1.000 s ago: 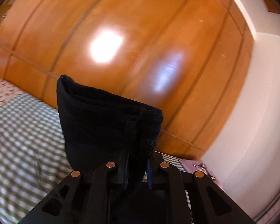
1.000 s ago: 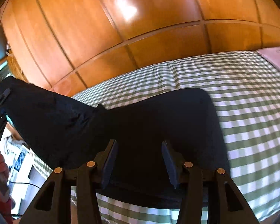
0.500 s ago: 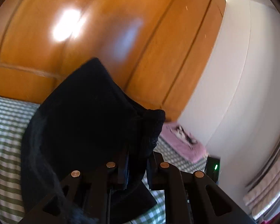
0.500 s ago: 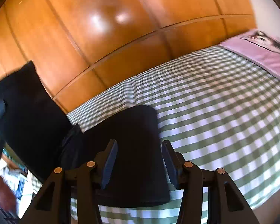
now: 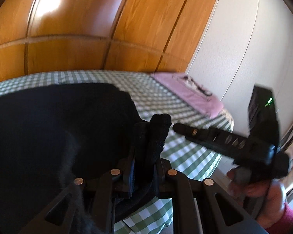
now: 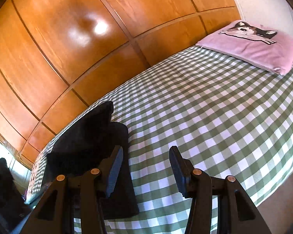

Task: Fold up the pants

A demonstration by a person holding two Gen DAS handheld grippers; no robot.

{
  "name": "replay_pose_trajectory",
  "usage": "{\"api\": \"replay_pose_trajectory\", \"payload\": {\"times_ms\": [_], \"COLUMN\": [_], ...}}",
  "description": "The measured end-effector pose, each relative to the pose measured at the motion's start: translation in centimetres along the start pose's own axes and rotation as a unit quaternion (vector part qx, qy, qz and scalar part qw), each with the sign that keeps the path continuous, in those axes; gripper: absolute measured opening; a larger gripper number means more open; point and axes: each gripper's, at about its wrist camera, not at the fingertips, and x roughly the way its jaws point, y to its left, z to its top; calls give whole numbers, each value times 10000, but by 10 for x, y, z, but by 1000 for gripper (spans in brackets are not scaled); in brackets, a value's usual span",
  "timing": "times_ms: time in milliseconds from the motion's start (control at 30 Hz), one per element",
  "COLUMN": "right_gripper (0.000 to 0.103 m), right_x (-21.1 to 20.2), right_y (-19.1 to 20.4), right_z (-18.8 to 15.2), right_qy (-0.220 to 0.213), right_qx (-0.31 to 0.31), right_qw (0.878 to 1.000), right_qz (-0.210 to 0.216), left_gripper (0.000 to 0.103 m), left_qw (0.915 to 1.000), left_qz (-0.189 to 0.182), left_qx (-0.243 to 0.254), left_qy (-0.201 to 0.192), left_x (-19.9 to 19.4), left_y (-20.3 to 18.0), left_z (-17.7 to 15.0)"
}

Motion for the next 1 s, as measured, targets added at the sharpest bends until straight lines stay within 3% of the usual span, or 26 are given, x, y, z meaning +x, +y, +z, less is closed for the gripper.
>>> {"api": "replay_pose_trajectory", "payload": {"times_ms": [67,200,333,433,533,700,867,900,933,1000], "right_gripper": [50,50,50,50,53,61,61,52,27,24], "right_x": [1,5,5,4,3,3,16,22,27,30], "right_y": [-1,0,4,8,13,26,48,53,58,71], "right_z": [-1,-5,-7,-6,-7,-13,-24,-27,-30,-35], "right_qy": [9,81,96,77,102,227,501,623,727,787], "right_qx": [22,40,-19,-66,-79,-208,-697,-817,-948,-1333], "right_qw": [10000,10000,10000,9999,9995,9975,9944,9930,9914,9873], "right_qz": [-21,-15,15,118,276,629,614,590,537,371], "left_gripper": [19,44,45,45,45,45,45,45,45,45], "left_qw": [9999,9995,9972,9949,9959,9967,9870,9855,9849,9847], "left_qz": [10,-198,-454,-420,-123,489,1484,1594,1628,1624], "left_qx": [53,206,517,903,887,150,-282,-365,-440,-555], "left_qy": [125,135,286,173,-100,-637,-558,-459,-389,-317], "left_x": [9,7,-2,-18,-39,-79,-86,-84,-85,-84], "left_y": [-4,-12,-27,-30,-15,44,101,110,118,126], "left_z": [-5,-12,-17,-19,-12,3,-1,-4,-9,-18]}}
